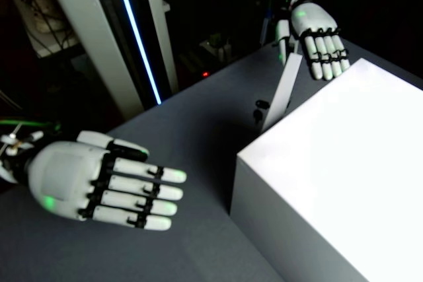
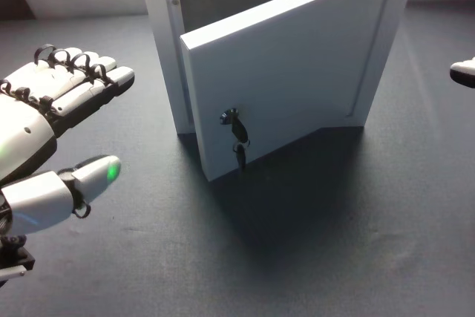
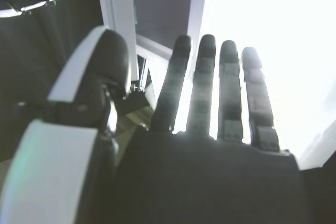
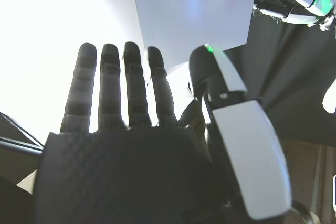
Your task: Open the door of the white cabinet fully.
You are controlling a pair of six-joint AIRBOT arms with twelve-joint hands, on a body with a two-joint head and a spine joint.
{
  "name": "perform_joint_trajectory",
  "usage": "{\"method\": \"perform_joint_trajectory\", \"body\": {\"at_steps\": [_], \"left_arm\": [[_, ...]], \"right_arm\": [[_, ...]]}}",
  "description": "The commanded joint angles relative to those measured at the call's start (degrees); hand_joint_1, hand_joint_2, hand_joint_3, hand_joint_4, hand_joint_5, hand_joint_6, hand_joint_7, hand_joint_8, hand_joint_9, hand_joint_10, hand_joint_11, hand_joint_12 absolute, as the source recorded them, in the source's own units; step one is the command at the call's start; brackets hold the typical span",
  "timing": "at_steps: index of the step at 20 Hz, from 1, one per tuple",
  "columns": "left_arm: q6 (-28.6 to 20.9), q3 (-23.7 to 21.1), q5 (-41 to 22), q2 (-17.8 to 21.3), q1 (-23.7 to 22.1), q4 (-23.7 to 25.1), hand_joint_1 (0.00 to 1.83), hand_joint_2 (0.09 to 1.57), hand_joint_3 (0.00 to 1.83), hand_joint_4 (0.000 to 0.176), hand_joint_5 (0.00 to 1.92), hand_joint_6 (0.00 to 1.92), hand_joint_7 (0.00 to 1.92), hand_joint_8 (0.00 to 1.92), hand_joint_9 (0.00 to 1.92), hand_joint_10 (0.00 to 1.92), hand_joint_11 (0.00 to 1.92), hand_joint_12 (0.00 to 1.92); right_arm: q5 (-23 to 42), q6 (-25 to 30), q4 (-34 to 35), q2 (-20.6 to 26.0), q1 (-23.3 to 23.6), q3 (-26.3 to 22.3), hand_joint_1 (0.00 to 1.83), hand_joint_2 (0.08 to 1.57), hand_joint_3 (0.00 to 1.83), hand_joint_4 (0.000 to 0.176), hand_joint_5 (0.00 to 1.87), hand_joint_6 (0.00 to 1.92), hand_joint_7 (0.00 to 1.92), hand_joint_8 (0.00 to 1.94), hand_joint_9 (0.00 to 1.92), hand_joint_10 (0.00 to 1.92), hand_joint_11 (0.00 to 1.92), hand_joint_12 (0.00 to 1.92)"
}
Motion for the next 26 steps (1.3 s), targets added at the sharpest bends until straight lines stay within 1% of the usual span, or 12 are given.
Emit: {"method": "perform_joint_trajectory", "body": {"at_steps": [1,4,5,6,8,10,15,19,20,24,25,26], "left_arm": [[-0.43,0.34,-6.8,0.1,-0.61,-0.05,0.0,1.48,0.04,0.0,0.04,0.0,0.01,0.0,0.0,0.0,0.0,0.0],[-1.14,0.49,-6.28,-0.29,-0.87,0.56,0.0,1.51,0.05,0.0,0.04,0.0,0.02,0.0,0.0,0.0,0.0,0.0],[-1.56,0.65,-5.8,-0.67,-1.14,1.06,0.0,1.52,0.04,0.0,0.04,0.0,0.03,0.01,0.02,0.01,0.02,0.01],[-1.95,0.89,-5.17,-1.16,-1.55,1.68,0.0,1.56,0.03,0.0,0.04,0.0,0.04,0.0,0.05,0.0,0.03,0.02],[-2.18,1.32,-3.94,-2.19,-2.71,2.79,0.0,1.57,0.03,0.0,0.04,0.0,0.03,0.0,0.06,0.0,0.03,0.02],[-2.18,1.91,-2.85,-3.17,-3.87,3.49,0.0,1.57,0.1,0.0,0.04,0.0,0.02,0.0,0.06,0.0,0.04,0.04],[-2.18,3.21,-1.63,-4.67,-6.17,4.29,0.0,1.57,0.07,0.0,0.02,0.0,0.0,0.0,0.01,0.0,0.02,0.05],[-2.17,3.84,-1.05,-5.47,-7.51,4.87,0.0,1.57,0.05,0.0,0.01,0.0,0.0,0.0,0.0,0.0,0.03,0.07],[-2.17,3.85,-0.96,-5.63,-7.78,5.16,0.0,1.57,0.05,0.0,0.02,0.0,0.0,0.0,0.0,0.0,0.0,0.13],[-2.18,3.93,0.17,-6.21,-9.11,6.93,0.0,1.57,0.13,0.0,0.0,0.0,0.0,0.0,0.0,0.0,0.0,0.07],[-2.18,3.93,0.45,-6.35,-9.47,7.49,0.0,1.57,0.11,0.0,0.0,0.0,0.0,0.0,0.0,0.0,0.0,0.08],[-2.18,3.93,0.68,-6.45,-9.79,7.94,0.0,1.57,0.11,0.0,0.0,0.0,0.0,0.0,0.0,0.0,0.0,0.15]], "right_arm": [[7.06,0.58,1.24,0.02,0.08,0.31,0.33,1.49,0.0,0.0,0.21,0.0,0.2,0.0,0.2,0.0,0.19,0.07],[6.99,0.59,1.1,-0.11,0.08,0.32,0.31,1.49,0.0,0.0,0.22,0.0,0.19,0.0,0.18,0.0,0.18,0.05],[6.97,0.59,1.1,-0.14,0.09,0.34,0.31,1.49,0.0,0.0,0.23,0.01,0.19,0.0,0.18,0.0,0.18,0.05],[6.96,0.62,1.1,-0.19,0.09,0.39,0.35,1.49,0.0,0.0,0.23,0.0,0.18,0.0,0.17,0.0,0.18,0.04],[6.95,0.76,1.1,-0.23,0.09,0.46,0.32,1.49,0.0,0.0,0.22,0.0,0.17,0.0,0.17,0.0,0.19,0.04],[6.95,0.81,1.1,-0.25,0.09,0.48,0.31,1.48,0.0,0.0,0.22,0.0,0.18,0.0,0.17,0.0,0.18,0.03],[6.95,0.83,1.08,-0.41,0.1,0.53,0.33,1.48,0.0,0.0,0.22,0.0,0.18,0.0,0.16,0.0,0.17,0.02],[6.96,0.83,1.0,-0.42,0.1,0.56,0.31,1.49,0.0,0.0,0.21,0.0,0.17,0.0,0.16,0.0,0.17,0.02],[6.96,0.83,1.0,-0.43,0.1,0.56,0.32,1.48,0.0,0.0,0.21,0.0,0.17,0.0,0.16,0.0,0.17,0.02],[6.96,0.84,1.01,-0.52,0.1,0.58,0.32,1.48,0.0,0.0,0.22,0.0,0.19,0.01,0.17,0.0,0.18,0.02],[6.96,0.85,1.01,-0.55,0.1,0.58,0.34,1.48,0.0,0.0,0.23,0.0,0.19,0.0,0.18,0.0,0.19,0.02],[6.96,0.88,1.01,-0.57,0.1,0.59,0.35,1.48,0.0,0.0,0.23,0.0,0.19,0.0,0.18,0.0,0.19,0.02]]}}
